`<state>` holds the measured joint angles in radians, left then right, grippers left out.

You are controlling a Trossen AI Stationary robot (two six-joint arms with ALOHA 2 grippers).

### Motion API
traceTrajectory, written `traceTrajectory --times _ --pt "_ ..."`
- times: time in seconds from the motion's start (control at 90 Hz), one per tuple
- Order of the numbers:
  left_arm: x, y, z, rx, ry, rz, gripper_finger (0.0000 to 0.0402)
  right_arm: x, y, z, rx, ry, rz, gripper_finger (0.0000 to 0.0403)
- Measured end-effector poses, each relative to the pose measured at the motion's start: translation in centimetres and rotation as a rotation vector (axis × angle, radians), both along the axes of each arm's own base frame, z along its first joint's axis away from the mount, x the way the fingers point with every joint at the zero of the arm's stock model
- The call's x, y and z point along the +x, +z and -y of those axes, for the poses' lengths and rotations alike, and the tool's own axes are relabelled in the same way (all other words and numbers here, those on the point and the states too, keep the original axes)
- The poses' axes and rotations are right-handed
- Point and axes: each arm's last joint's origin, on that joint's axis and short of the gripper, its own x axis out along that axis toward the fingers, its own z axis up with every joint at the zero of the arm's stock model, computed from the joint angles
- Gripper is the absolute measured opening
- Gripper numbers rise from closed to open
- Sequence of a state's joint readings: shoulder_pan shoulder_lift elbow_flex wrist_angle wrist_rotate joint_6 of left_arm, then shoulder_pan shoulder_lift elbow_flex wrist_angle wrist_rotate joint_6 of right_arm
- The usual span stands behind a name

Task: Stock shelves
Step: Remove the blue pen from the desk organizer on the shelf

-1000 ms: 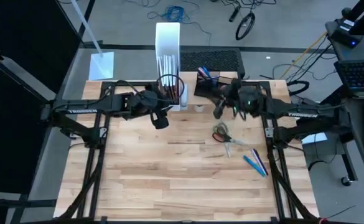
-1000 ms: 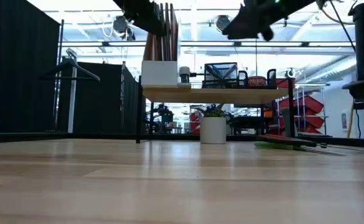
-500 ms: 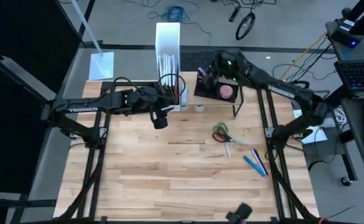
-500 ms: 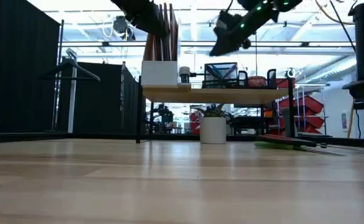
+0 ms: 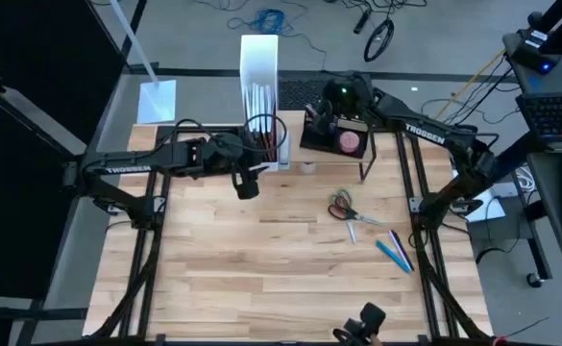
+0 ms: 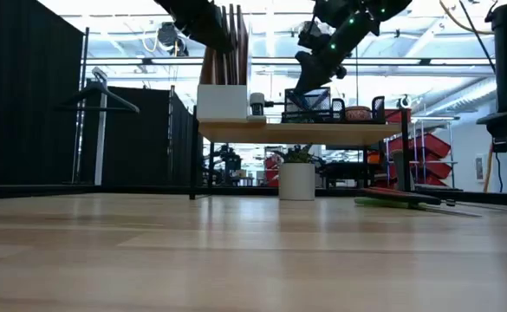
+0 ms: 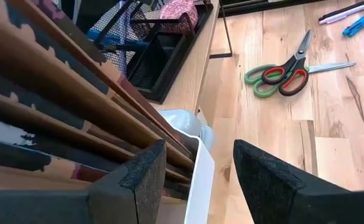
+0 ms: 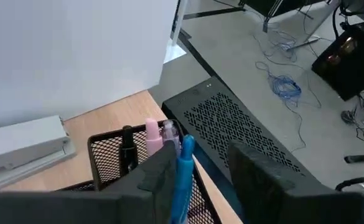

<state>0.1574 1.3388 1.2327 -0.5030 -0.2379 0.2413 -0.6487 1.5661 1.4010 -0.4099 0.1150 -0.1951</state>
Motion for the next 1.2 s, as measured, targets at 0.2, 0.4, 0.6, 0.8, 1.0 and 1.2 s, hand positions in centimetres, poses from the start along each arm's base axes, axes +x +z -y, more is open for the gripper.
traceTrajectory --times 0.2,0.4,0.6,0.8,1.0,1.2 --pt "0.0 0.0 0.0 -0.001 0.0 0.0 0.0176 0.0 0.0 0.0 -0.004 0.001 -0.001 0.0019" --pt "0.0 0.0 0.0 -0.002 0.001 0.001 0.0176 0.2 0.1 -0.2 -0.011 0.007 -0.001 0.0006" --pt "0.0 0.0 0.0 -0.002 0.001 0.001 0.0176 0.6 0.7 -1.0 -0.051 0.034 0.017 0.0001" --pt "0.0 0.0 0.0 -0.001 0.001 0.0 0.0176 0.0 2.2 -1.9 -0.083 0.046 0.055 0.0" --pt "0.0 0.0 0.0 0.0 0.0 0.0 0.0176 -1.7 4.6 -3.0 -0.131 0.044 0.12 0.0" --pt "0.0 0.0 0.0 0.0 0.0 0.0 0.0176 -3.8 7.2 -4.6 -0.187 0.047 0.194 0.0"
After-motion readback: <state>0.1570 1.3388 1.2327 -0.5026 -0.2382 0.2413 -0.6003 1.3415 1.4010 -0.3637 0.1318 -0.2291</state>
